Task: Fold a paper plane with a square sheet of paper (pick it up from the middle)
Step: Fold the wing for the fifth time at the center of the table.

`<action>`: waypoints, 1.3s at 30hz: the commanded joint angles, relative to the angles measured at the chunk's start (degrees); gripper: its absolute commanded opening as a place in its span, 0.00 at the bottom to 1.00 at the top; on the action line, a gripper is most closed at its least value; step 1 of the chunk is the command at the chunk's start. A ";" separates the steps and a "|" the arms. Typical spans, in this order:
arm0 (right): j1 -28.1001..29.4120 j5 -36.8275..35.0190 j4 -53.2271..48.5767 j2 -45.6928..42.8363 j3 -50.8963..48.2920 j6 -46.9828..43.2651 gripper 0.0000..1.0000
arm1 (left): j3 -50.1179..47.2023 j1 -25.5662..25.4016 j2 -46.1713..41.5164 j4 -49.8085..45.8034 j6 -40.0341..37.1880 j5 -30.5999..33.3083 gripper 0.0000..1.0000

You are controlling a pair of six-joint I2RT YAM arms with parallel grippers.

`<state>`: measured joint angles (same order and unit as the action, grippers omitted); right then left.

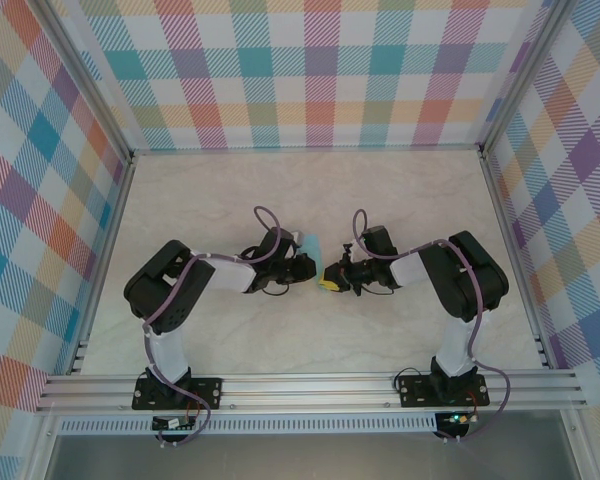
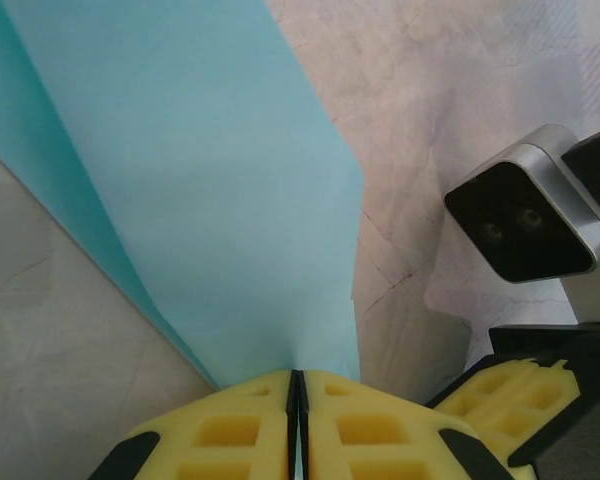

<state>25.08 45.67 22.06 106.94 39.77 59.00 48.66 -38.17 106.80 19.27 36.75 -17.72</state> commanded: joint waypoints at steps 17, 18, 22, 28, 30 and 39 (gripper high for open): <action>-0.58 -8.33 -26.28 -7.50 4.65 -14.24 0.16 | 7.32 -2.17 4.64 -16.21 -1.29 7.42 0.08; -0.41 -8.94 -26.99 -8.07 4.96 -15.07 0.17 | 7.56 -2.24 4.63 -16.59 -1.17 7.51 0.08; 1.02 -10.88 -29.68 -9.57 6.62 -17.91 0.20 | 7.96 -2.33 4.64 -17.47 -1.08 7.74 0.08; 3.47 -15.75 -32.88 -10.02 9.42 -20.69 0.24 | 8.37 -2.40 4.63 -18.23 -0.88 7.79 0.08; 3.88 -17.11 -33.79 -9.63 10.18 -21.37 0.24 | 8.53 -2.41 4.73 -18.35 -0.79 7.79 0.08; 4.80 -17.90 -34.22 -7.02 11.30 -22.67 0.24 | 9.08 -2.39 4.69 -19.11 -0.21 7.79 0.08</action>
<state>29.39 28.67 -10.50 98.59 49.74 38.09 57.63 -40.34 109.08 5.85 36.40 -13.17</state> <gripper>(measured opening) 0.244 0.079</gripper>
